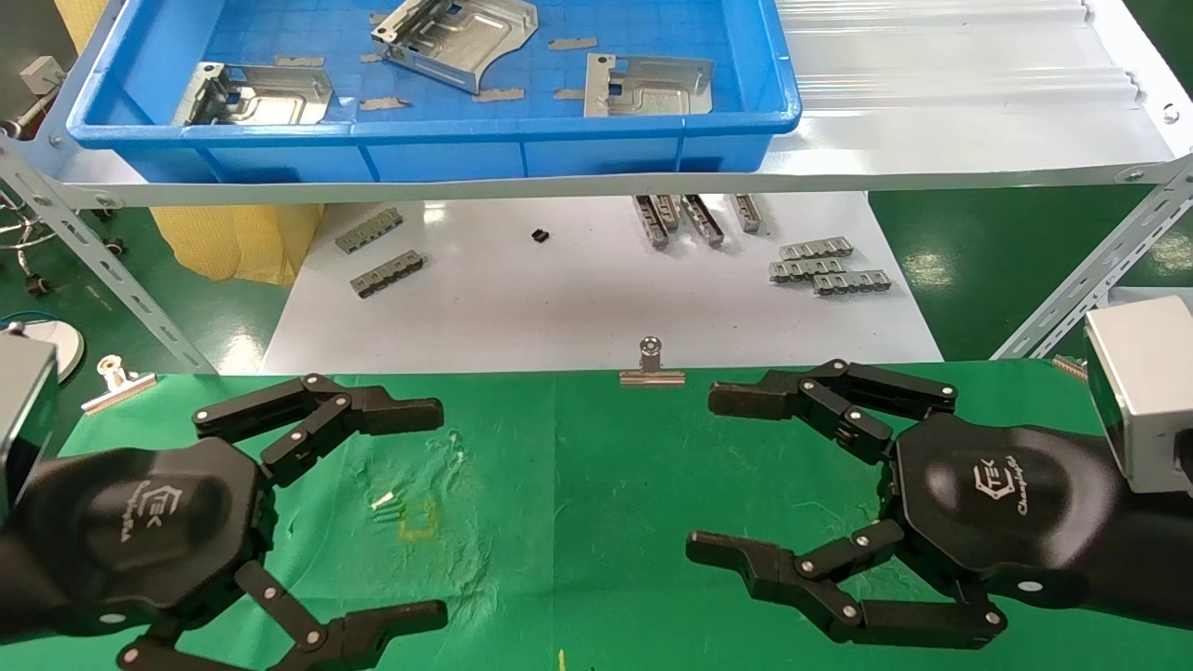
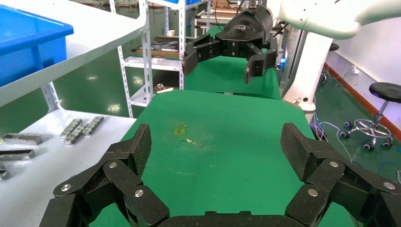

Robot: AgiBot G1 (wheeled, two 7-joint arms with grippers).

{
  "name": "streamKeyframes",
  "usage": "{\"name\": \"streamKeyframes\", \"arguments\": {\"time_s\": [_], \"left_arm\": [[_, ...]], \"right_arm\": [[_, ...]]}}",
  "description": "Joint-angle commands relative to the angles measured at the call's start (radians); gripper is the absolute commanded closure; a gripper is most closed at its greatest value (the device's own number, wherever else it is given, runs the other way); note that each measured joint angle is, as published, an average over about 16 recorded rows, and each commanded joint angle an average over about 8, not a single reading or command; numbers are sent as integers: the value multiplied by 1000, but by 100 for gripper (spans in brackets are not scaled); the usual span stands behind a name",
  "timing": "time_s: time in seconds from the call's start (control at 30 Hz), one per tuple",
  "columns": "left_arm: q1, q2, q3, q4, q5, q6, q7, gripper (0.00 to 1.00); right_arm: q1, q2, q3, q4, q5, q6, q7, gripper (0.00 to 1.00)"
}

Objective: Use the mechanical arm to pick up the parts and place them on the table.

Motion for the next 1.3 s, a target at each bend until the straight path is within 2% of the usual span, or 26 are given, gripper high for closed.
{"name": "streamKeyframes", "arguments": {"time_s": [0.03, 1.0, 1.17, 1.3], "left_arm": [[0, 0, 0, 0, 0, 0, 0, 0], [-4, -1, -2, -2, 0, -1, 0, 0], [-67, 4, -6, -4, 14, -22, -17, 0], [-183, 35, 10, 31, 66, -57, -51, 0]], "right_arm": [[0, 0, 0, 0, 0, 0, 0, 100], [0, 0, 0, 0, 0, 0, 0, 100], [0, 0, 0, 0, 0, 0, 0, 100], [0, 0, 0, 0, 0, 0, 0, 100]]}}
